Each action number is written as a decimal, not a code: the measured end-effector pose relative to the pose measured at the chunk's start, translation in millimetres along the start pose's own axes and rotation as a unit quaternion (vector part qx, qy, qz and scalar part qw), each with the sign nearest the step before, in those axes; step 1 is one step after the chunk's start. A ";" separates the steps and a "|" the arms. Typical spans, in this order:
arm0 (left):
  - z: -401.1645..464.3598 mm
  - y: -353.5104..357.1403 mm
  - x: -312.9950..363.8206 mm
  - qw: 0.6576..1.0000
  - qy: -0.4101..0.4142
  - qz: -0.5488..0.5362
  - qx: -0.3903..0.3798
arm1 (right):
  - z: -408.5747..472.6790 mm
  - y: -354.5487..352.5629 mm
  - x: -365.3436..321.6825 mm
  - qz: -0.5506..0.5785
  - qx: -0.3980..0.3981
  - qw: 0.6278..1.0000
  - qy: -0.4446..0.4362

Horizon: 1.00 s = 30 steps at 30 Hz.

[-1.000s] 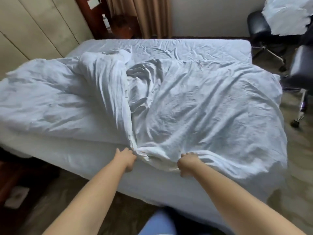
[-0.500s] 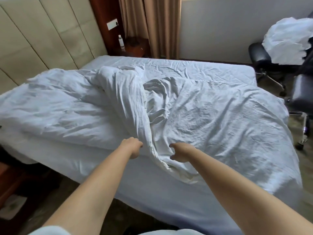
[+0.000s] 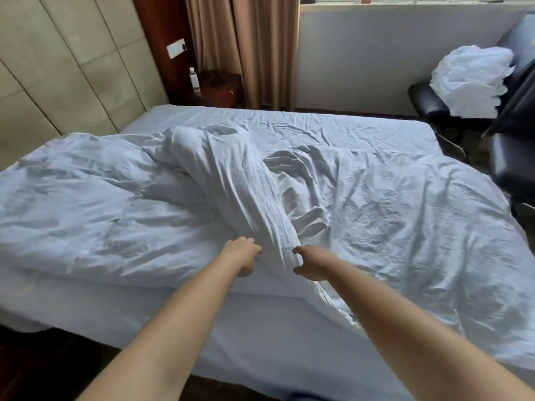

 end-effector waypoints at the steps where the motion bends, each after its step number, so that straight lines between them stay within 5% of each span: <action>1: 7.4 1.7 -6.2 1.000 0.006 0.001 -0.002 | 9.2 -0.3 -1.7 0.000 -0.003 1.000 0.008; 16: 185.5 -0.1 -109.2 0.997 0.060 -0.005 -0.049 | 226.5 -10.7 -20.9 0.204 0.041 0.974 0.086; 19: 206.3 -5.8 -130.6 0.999 0.031 0.012 -0.018 | 251.0 -1.1 -21.7 0.380 0.006 0.915 0.139; 22: 212.1 -21.8 -152.2 0.998 -0.015 0.068 0.011 | 249.9 -11.4 -38.2 0.555 0.092 0.810 0.166; 24: 214.4 -34.8 -163.1 0.990 -0.010 0.132 0.049 | 246.8 -18.9 -68.7 0.523 0.086 0.840 0.121; 27: 215.2 -54.2 -157.8 0.949 0.139 0.234 0.161 | 236.4 -21.0 -127.8 0.345 0.007 0.938 -0.034; 30: 206.8 -25.7 -164.1 0.893 0.227 0.386 -0.042 | 216.9 -24.4 -146.8 0.171 -0.039 0.980 -0.095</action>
Point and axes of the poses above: each hand's wrist, its own z-axis towards the middle knuckle, its own y-axis out of the palm, x = y × z, the point moved 8 cm from there along z, towards the middle knuckle, and after that the axes turned 7 degrees about y, right-handed, at the moved point
